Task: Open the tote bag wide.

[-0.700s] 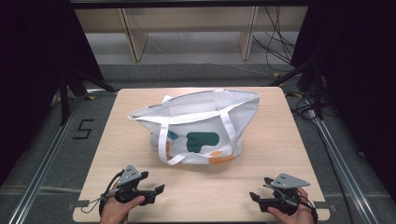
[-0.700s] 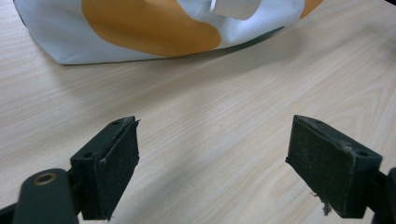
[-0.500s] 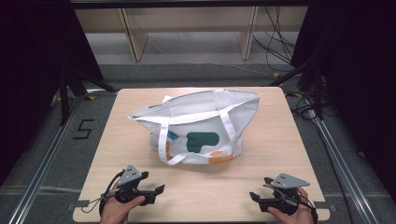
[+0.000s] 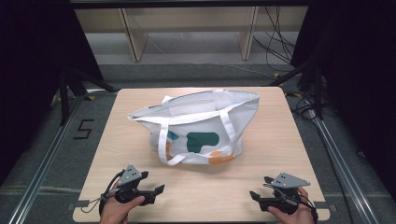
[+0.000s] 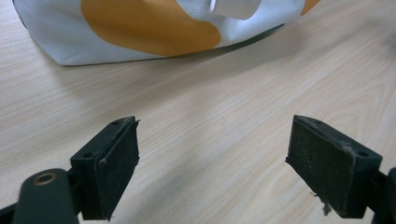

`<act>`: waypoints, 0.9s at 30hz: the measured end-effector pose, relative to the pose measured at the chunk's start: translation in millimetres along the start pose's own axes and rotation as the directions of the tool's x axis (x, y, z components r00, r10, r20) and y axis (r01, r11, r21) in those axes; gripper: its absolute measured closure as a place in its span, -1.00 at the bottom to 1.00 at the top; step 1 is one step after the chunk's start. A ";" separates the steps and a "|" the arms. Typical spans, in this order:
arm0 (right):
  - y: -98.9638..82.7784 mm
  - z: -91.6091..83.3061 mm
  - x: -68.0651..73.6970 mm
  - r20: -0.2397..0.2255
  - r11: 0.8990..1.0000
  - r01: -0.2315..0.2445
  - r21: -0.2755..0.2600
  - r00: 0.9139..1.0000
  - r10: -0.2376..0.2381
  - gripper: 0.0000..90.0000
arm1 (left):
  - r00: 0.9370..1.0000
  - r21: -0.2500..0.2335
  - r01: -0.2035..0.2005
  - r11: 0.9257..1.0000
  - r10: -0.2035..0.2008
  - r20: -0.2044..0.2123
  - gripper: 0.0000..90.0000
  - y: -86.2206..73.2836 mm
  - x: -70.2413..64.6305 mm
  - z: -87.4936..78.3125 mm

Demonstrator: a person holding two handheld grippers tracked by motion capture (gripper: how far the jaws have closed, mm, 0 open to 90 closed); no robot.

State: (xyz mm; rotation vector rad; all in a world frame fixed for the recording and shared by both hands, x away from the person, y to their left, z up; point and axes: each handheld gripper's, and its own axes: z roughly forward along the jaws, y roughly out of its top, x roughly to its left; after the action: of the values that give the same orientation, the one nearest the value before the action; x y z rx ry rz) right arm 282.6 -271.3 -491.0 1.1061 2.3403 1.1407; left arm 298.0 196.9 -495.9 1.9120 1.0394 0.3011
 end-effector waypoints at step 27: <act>128.9 -9.6 -23.3 -0.030 0.977 0.149 -0.152 0.987 -0.156 1.00 | 0.996 -0.116 -0.038 0.993 0.047 0.074 0.99 66.2 18.0 -20.3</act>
State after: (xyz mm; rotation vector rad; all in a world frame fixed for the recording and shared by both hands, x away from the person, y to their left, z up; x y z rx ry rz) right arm 357.7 -244.4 -386.6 0.8435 2.2821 1.2688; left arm 333.4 207.7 -434.6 1.8299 0.9126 0.3032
